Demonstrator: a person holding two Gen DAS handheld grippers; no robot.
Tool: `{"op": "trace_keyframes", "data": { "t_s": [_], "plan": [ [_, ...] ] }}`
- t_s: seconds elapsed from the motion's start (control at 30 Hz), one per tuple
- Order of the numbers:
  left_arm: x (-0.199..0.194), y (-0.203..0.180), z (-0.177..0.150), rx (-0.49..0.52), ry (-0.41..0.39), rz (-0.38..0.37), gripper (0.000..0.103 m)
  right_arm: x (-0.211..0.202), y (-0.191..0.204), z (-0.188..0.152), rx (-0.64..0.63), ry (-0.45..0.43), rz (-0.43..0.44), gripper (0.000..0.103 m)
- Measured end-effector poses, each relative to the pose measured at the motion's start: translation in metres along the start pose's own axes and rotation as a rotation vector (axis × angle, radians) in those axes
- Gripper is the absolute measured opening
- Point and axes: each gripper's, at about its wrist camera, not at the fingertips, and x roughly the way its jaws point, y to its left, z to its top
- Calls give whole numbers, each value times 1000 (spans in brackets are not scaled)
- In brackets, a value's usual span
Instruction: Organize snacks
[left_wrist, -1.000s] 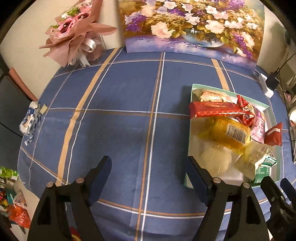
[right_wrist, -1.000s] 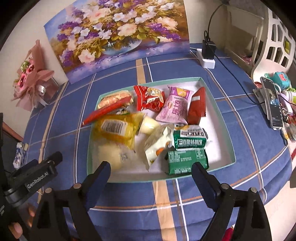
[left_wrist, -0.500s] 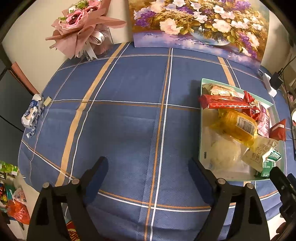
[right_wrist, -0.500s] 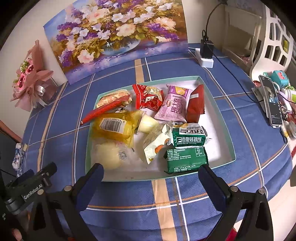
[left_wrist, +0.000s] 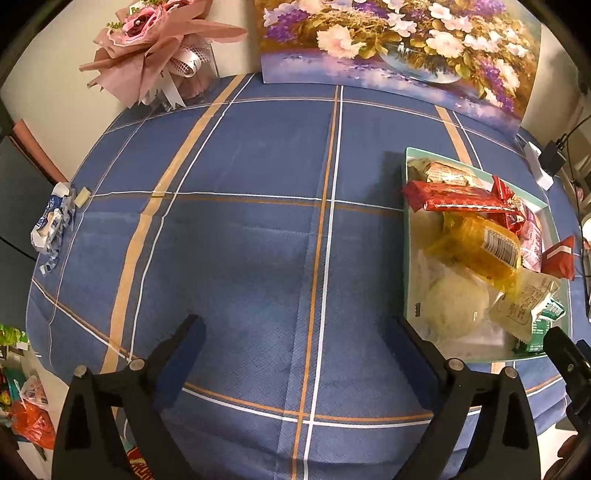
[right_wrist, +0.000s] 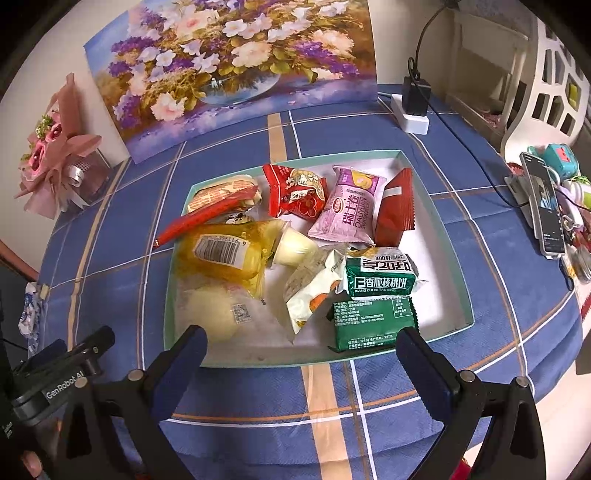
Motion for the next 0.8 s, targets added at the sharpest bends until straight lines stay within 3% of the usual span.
{"op": "trace_keyframes", "data": {
  "t_s": [0.33, 0.8],
  "plan": [
    [0, 1, 2, -15, 8, -36, 98, -1, 4, 0, -8, -1, -2, 103],
    [2, 1, 2, -19, 10, -26, 98, 0, 5, 1, -13, 2, 2, 103]
  ]
}}
